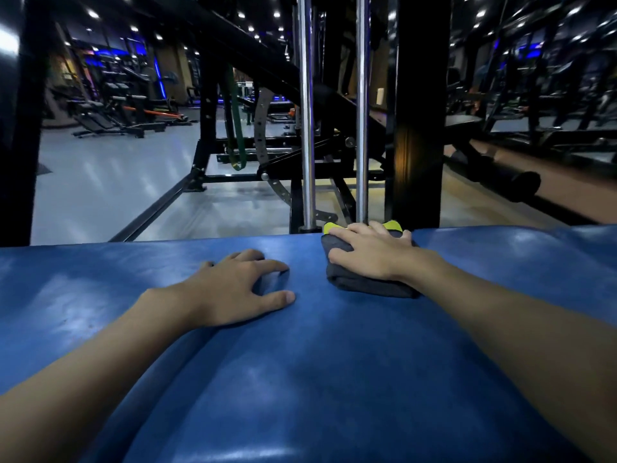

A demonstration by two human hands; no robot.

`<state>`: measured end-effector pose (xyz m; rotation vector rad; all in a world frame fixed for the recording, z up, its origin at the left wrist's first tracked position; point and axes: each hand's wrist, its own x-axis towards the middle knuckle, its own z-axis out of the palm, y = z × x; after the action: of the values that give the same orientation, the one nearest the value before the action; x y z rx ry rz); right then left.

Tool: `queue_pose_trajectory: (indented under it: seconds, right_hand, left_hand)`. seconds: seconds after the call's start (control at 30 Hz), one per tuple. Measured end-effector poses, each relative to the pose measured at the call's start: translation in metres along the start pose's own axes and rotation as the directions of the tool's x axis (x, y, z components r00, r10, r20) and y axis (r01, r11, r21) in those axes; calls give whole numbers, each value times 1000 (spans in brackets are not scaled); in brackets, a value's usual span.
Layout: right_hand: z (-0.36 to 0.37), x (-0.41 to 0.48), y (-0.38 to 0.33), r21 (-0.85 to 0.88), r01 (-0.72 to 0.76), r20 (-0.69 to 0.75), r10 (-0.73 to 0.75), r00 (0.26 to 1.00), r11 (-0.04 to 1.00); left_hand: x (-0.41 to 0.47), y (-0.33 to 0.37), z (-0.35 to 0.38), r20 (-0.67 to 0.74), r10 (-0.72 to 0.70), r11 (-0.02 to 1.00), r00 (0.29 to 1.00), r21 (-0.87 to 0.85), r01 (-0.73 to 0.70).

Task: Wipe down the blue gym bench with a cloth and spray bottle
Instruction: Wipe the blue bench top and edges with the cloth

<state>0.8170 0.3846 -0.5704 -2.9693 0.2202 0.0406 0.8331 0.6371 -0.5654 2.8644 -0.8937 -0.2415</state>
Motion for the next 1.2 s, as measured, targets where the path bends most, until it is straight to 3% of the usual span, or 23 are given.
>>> queue_pose_trajectory:
  seconds: [0.63,1.03,1.2]
  right_hand:
    - [-27,-29,178,27,-261,-51,262,964,965]
    - [-46,-56,258,127,-411,-56,421,906,903]
    - [-40,-75,258,59,-447,-38,449,893,893]
  left_hand:
    - [73,181,23,57,299,949,953,91,-303]
    - [90,203,29,131,248,957,960,124,-264]
    - [90,202,30,133,258,954,957,122,-274]
